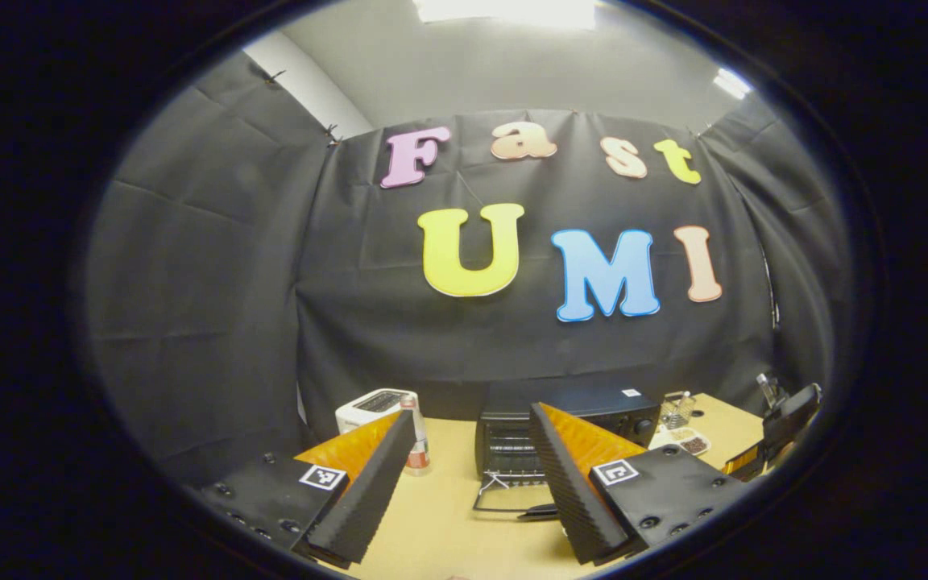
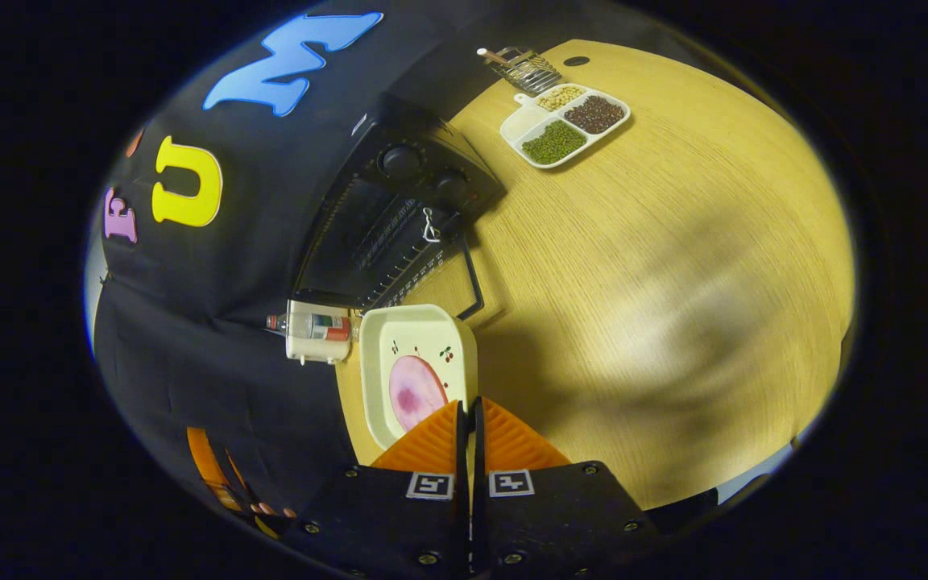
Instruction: Open the electric oven with the left hand, put the food in, and close the electric oven.
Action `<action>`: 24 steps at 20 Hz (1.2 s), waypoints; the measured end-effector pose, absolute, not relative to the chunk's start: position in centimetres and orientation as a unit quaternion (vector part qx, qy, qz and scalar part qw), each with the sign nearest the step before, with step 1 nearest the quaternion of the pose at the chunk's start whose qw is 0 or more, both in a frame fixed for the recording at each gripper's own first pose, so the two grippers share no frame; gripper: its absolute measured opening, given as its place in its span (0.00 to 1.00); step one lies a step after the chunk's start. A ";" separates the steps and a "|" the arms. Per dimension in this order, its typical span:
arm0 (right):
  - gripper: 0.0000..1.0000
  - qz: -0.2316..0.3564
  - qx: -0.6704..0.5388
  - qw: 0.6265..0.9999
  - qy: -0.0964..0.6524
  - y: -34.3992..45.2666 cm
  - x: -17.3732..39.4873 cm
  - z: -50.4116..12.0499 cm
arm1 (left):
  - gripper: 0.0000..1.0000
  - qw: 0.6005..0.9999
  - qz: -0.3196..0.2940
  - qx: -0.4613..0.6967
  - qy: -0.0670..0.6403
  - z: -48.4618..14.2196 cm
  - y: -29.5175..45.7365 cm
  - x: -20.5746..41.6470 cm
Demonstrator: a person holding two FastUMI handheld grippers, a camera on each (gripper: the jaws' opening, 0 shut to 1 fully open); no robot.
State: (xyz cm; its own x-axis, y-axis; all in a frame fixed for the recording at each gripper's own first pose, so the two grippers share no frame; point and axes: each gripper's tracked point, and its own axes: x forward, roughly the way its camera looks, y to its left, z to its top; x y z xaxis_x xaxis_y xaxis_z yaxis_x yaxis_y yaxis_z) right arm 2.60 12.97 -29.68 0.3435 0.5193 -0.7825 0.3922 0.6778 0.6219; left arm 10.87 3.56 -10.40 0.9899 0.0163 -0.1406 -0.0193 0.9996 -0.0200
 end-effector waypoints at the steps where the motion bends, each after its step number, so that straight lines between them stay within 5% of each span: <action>1: 0.02 0.037 0.404 0.719 0.565 13.5 3.3 -29.7 | 0.96 0.997 0.007 -0.013 0.072 -10.6 4.1 11.3; 24: 0.02 -0.155 0.583 0.680 0.417 23.2 15.8 -32.5 | 1.00 0.995 -0.013 -0.013 0.103 -14.2 15.9 16.2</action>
State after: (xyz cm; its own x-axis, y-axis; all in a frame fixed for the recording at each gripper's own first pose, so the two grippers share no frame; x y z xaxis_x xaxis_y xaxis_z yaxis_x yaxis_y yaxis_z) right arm 15.76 23.23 -32.55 0.6039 0.2748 -0.7482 0.6973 0.2724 0.6630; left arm 16.19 15.92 -14.16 0.9786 -0.0293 -0.2038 0.0239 0.9993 -0.0285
